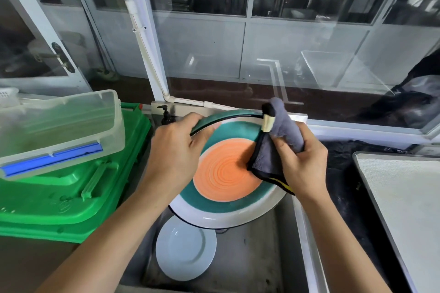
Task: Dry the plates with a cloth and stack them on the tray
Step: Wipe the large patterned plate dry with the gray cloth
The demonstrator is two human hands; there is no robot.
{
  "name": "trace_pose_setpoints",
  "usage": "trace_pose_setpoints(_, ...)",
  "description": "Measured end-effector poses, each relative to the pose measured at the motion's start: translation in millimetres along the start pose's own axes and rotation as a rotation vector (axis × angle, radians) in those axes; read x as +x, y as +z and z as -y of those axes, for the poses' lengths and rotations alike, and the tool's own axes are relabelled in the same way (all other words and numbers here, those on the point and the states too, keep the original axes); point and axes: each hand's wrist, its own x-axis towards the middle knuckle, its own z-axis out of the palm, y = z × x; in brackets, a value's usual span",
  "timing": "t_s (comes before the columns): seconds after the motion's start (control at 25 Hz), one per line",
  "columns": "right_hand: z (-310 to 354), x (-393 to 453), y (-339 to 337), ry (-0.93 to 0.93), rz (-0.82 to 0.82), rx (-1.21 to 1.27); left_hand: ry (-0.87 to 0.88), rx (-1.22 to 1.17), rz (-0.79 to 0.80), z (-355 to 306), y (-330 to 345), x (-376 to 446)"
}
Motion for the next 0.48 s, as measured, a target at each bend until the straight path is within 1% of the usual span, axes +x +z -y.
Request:
trace_pose_setpoints(0.12,-13,-7,2,0.096,-0.115,0.108,-0.052,-0.089,-0.084,1,1,-2)
trace_pose_setpoints(0.24,-21,-16,9,0.19,-0.203,0.16,-0.11,-0.115,-0.163,2,4,-6)
trace_pose_setpoints(0.4,-25,-32,16,0.236,-0.291,0.234,-0.141,-0.188,-0.205,4,6,-12)
trace_pose_setpoints(0.48,-27,-41,24,0.3,-0.338,0.288,-0.155,-0.231,-0.237,6,9,-14)
